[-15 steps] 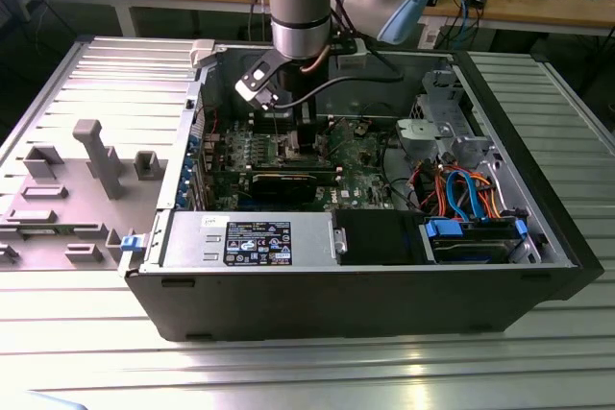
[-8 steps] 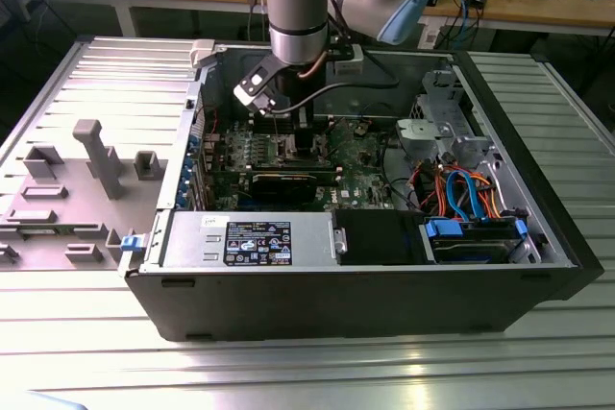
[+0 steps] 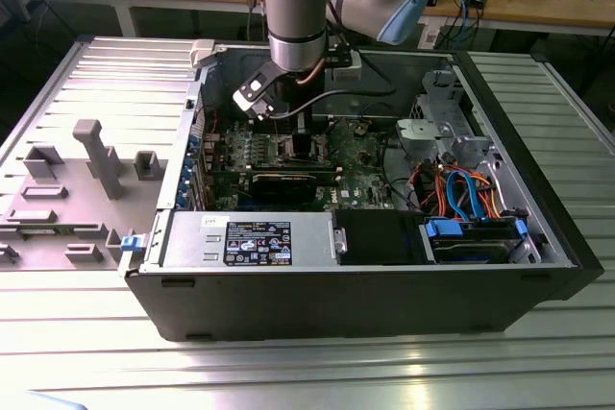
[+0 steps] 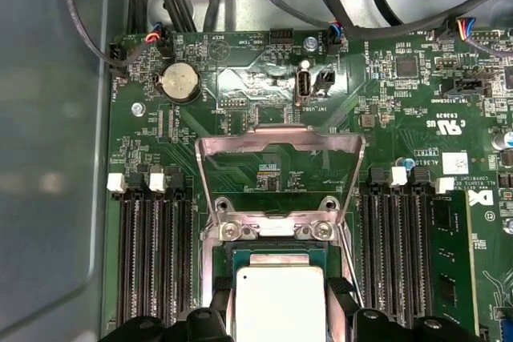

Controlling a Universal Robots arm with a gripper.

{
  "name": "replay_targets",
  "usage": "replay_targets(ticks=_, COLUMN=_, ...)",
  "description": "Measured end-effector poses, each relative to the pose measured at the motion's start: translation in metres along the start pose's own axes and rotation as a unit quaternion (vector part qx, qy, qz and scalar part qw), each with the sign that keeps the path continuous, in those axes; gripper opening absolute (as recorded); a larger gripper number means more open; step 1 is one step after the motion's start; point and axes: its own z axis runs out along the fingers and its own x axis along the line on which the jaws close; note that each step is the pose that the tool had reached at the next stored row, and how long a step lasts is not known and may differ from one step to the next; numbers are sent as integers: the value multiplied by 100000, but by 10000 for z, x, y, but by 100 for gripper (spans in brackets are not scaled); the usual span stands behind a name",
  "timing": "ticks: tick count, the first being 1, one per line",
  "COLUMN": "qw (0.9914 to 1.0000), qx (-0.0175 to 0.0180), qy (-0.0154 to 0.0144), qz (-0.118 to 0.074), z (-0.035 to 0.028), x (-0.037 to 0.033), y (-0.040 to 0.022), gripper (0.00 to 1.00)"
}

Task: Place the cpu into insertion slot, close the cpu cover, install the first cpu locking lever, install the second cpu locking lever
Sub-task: 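Place the cpu into insertion slot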

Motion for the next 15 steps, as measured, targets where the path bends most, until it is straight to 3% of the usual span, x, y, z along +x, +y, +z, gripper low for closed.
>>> replay_targets(ticks=6, qw=100000, qx=4, qy=-4, qz=101, z=29, x=-1, y=-3, gripper=54)
replay_targets(ticks=7, qw=100000, qx=-1, qy=-3, qz=101, z=31, x=-1, y=-3, gripper=68)
replay_targets(ticks=15, qw=100000, qx=2, qy=-4, qz=99, z=14, x=-1, y=-1, gripper=68)
